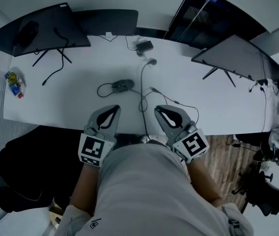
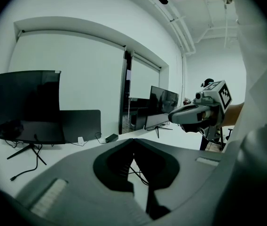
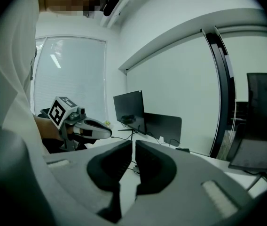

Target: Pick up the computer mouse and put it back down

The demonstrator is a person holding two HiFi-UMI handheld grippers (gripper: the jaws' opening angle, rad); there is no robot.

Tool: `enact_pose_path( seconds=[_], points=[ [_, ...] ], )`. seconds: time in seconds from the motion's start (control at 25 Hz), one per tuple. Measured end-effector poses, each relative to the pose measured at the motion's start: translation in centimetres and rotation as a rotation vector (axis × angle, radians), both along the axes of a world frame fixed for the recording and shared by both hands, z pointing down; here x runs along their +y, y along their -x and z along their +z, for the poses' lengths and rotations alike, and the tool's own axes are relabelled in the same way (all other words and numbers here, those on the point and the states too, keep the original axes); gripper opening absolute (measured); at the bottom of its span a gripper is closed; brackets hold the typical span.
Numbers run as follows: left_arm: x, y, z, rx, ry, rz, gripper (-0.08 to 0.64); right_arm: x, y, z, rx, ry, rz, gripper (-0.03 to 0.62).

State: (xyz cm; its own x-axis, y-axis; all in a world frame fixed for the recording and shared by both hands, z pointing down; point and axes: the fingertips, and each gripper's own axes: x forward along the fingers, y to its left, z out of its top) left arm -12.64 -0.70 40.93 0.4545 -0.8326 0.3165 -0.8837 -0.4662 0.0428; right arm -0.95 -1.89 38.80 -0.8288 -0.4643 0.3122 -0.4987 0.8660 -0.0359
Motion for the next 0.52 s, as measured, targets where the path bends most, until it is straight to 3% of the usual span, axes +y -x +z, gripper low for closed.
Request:
enact_pose_path(
  seconds=[0.52],
  points=[
    [-0.45,-0.16,0.78,-0.003,0.015,0.025,0.009,-0.03,-0.56,0.00,0.015,-0.011,0.032,0.023]
  ],
)
